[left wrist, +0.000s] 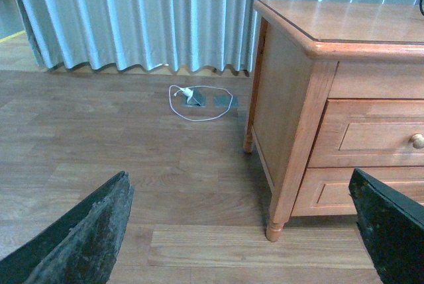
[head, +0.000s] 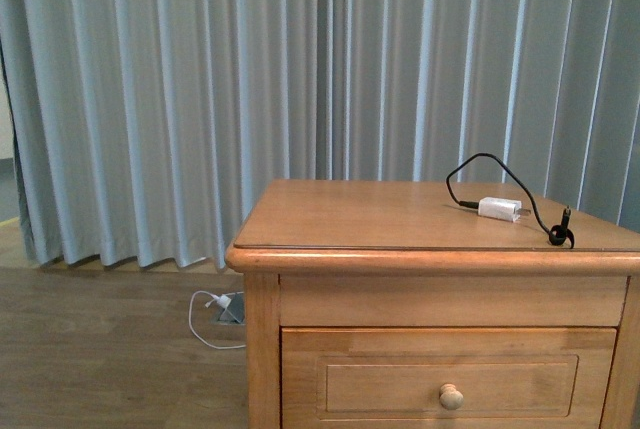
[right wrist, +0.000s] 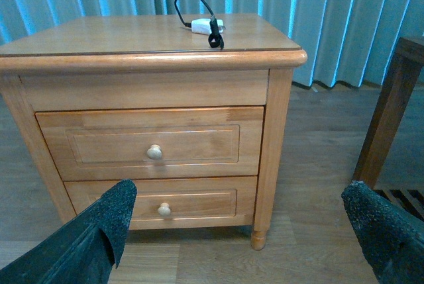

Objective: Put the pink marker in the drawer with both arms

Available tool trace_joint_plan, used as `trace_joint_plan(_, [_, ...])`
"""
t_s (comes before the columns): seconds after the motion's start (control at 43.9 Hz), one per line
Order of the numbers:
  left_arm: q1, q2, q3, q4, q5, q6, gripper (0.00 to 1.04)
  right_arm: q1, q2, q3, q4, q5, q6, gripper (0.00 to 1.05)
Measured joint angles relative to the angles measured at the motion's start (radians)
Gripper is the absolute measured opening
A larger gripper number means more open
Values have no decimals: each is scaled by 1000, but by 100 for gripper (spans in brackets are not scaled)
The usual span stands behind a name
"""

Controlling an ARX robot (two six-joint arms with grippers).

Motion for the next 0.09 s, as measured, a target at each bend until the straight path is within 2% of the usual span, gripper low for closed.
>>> trace_joint_plan(0.091, [0,0,0,0,0,0,99,0,0,0,0,0,0,96])
